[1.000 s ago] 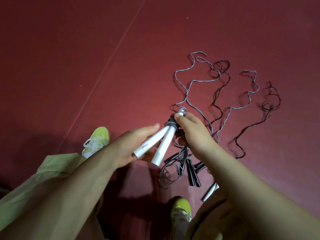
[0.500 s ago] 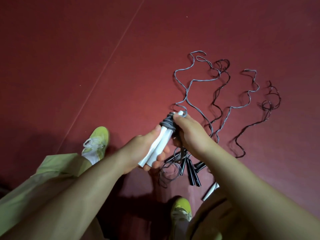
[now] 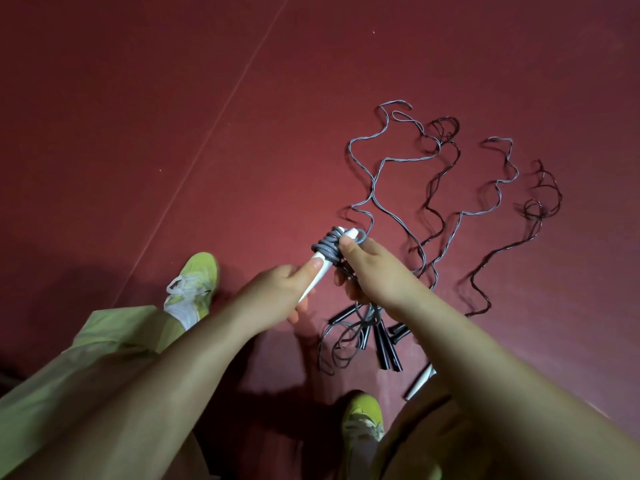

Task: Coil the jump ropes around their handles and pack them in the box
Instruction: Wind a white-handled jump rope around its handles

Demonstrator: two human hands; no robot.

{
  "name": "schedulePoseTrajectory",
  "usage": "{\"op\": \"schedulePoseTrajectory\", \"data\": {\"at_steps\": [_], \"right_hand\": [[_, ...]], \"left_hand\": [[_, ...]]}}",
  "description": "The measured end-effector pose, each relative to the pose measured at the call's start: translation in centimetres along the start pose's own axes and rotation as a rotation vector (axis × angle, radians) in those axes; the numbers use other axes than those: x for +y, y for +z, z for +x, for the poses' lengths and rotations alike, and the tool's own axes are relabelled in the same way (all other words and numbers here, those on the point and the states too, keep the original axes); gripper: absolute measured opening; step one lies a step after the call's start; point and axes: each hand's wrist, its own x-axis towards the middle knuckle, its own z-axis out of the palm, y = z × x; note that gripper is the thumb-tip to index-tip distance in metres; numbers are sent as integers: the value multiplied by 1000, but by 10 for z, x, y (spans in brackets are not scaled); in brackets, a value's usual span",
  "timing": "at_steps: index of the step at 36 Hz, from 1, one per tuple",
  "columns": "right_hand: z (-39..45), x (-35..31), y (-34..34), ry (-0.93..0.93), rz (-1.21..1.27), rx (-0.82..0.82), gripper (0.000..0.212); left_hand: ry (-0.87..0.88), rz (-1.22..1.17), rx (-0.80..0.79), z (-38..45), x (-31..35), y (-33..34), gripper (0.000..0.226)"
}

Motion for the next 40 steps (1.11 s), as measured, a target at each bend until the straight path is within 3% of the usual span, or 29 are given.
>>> {"op": "schedulePoseTrajectory", "data": {"at_steps": [5,19,24,27,30,34,37,40], "right_hand": [[-1,2,-1,52,81,-60,38],[1,1,3,36,229,-12,38],[-2,0,4,-57,211,-16,32],[-3,0,2,-101,282,-36,30],[-3,0,1,-138,443,-73,32],[-4,0,-1,-144,627,-173,41],[-5,-2,0,-148,610,-188,41],[-4,-3,-1,-165,489,-130,48]], "left_hand": [[116,180,159,4,-4,-7,73],[141,144,160,-1,-3,-9,45],[64,122,-50,-3,3,-10,44],[57,-200,-284,-9,6,-11,56],[-18,-547,-504,-14,6,-11,40],[-62,-824,-924,-16,3,-8,58],[-120,-859,-975,-17,6,-7,59],[-139,-752,-830,-18,10,-9,57]]}}
